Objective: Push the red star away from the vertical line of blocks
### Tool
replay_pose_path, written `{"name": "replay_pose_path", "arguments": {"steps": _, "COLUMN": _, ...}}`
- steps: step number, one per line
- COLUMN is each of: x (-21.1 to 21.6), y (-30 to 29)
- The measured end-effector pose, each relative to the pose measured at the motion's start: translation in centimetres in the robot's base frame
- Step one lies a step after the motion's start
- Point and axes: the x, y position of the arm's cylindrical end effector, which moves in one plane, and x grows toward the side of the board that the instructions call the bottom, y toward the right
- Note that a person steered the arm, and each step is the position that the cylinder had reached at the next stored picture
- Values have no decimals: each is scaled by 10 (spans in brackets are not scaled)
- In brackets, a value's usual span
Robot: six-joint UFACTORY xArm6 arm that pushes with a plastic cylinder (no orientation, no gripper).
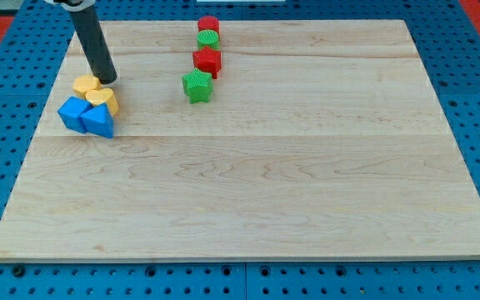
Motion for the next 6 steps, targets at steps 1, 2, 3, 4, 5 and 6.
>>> {"name": "replay_pose_path", "arguments": {"steps": 1, "x": -3, "y": 18}}
{"name": "replay_pose_path", "arguments": {"steps": 2, "x": -22, "y": 31}}
{"name": "replay_pose_path", "arguments": {"steps": 3, "x": -33, "y": 131}}
{"name": "replay_pose_path", "arguments": {"steps": 4, "x": -36, "y": 207}}
{"name": "replay_pose_path", "arguments": {"steps": 5, "x": -32, "y": 227}}
{"name": "replay_pose_path", "arguments": {"steps": 6, "x": 2, "y": 227}}
